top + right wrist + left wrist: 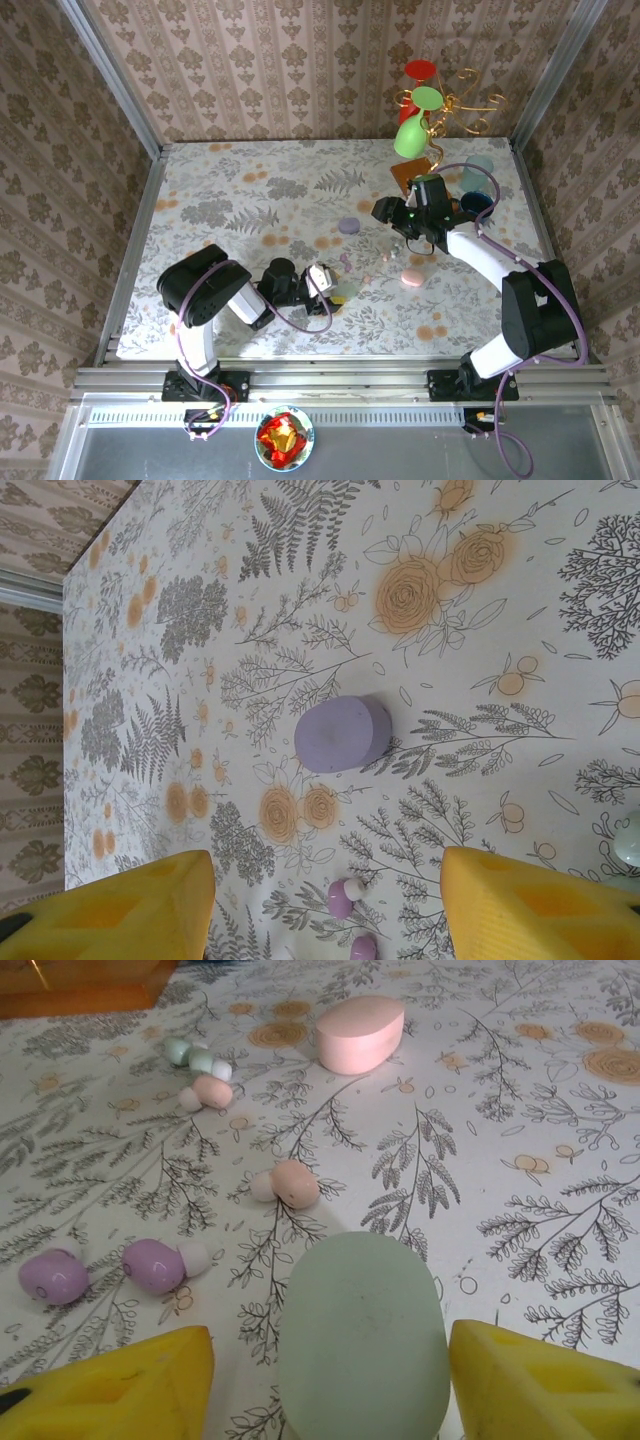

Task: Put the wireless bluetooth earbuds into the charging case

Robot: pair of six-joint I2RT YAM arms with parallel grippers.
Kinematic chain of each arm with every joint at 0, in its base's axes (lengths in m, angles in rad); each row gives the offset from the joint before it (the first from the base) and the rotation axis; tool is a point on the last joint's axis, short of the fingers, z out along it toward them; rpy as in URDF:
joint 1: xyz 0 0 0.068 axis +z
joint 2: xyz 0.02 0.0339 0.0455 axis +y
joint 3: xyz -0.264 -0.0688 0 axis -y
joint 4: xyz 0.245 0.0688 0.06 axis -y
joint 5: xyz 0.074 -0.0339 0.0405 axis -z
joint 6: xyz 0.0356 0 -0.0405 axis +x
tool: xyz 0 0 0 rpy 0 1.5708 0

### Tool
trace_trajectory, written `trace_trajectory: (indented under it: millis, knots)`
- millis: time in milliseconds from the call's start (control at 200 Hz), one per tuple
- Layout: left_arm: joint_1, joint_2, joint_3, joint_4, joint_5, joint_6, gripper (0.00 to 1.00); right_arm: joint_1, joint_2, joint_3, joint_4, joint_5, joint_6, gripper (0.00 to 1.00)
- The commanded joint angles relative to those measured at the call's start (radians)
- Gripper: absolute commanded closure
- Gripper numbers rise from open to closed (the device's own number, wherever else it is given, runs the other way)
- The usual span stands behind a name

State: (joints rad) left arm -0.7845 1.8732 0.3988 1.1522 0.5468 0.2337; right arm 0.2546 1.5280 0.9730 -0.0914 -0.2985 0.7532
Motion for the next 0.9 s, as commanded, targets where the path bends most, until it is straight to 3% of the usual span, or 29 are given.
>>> trace_trajectory:
  millis: [0,130,265,360,585,895]
  knots:
    - [-0.018,0.013,0.024,-0.037,0.027,0.045,0.42,-0.010,-0.020,-0.015,-0.009,0.007,-0.026,0.37]
    - [-0.023,0.014,0.046,-0.079,0.027,0.052,0.45,-0.018,-0.033,-0.020,-0.008,0.001,-0.028,0.37]
    - [-0.024,0.005,0.053,-0.099,0.028,0.052,0.61,-0.025,-0.059,-0.029,-0.017,-0.002,-0.026,0.37]
    - [-0.024,-0.010,0.051,-0.103,0.026,0.050,0.66,-0.028,-0.087,-0.038,-0.022,-0.013,-0.020,0.38]
    - [-0.012,-0.081,0.031,-0.005,0.022,-0.040,0.69,-0.029,-0.199,-0.107,-0.003,-0.156,0.019,0.38]
    - [0.046,-0.246,0.072,-0.007,0.090,-0.142,0.69,0.001,-0.368,-0.270,0.118,-0.374,0.183,0.35]
